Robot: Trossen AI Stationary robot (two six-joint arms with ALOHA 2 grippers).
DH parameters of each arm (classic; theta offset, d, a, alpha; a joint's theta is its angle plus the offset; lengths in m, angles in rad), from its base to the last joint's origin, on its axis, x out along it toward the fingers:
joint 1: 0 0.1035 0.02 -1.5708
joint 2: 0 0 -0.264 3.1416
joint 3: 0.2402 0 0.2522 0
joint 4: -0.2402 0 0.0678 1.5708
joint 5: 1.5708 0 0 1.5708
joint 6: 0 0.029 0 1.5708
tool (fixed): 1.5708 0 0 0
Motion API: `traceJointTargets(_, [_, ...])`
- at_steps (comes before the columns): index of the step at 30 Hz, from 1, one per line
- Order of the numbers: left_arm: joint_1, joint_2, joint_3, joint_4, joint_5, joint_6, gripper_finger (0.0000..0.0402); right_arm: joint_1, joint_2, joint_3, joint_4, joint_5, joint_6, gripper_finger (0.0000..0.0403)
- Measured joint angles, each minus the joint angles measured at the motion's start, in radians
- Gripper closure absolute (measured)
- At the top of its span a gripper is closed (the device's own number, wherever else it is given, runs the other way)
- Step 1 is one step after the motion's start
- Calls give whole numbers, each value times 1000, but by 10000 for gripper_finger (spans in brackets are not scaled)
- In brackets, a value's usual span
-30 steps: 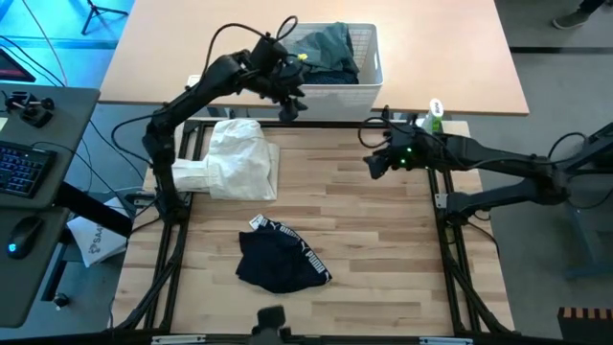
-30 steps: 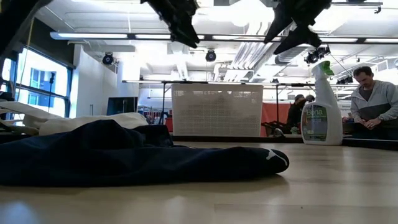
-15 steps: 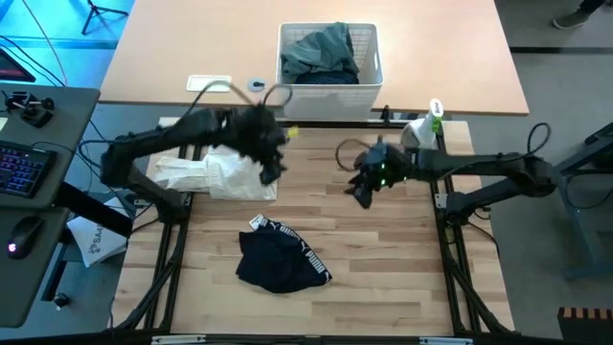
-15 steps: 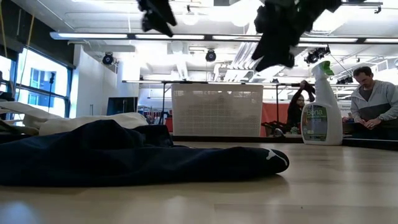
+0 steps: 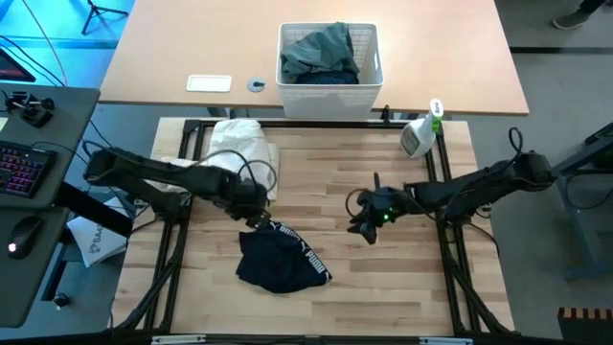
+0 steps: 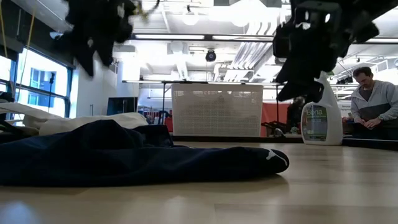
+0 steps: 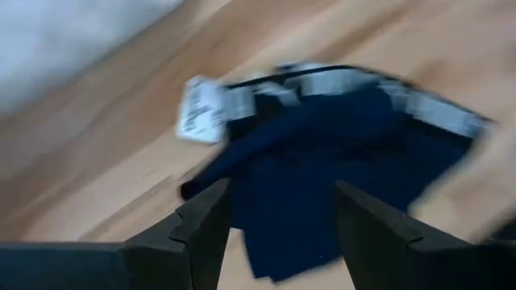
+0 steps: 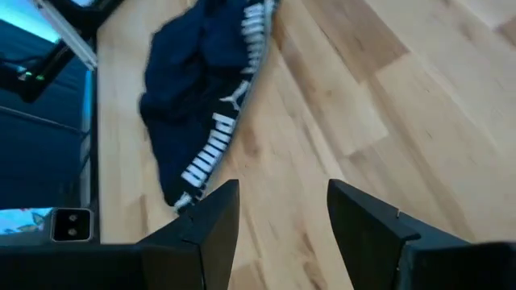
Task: Fold Laundry from Bin
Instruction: Fold the blue boxer short
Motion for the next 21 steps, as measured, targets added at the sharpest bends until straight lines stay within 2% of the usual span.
traceJointTargets(3, [3, 6, -117, 65, 0, -58, 209, 49, -1, 0, 37, 47, 11, 222])
traceJointTargets(7, [22, 9, -265, 308, -20, -60, 209, 87, -1, 0, 52, 112, 31, 222])
traceJointTargets(11, [23, 30, -377, 528, -66, -61, 209, 101, -1, 0, 64, 115, 94, 222])
traceJointTargets(15, [23, 80, -419, 668, -74, -60, 209, 119, -1, 1, 77, 112, 106, 222])
traceJointTargets(21, [13, 179, -416, 704, -50, -50, 234, 131, -1, 1, 83, 111, 110, 222])
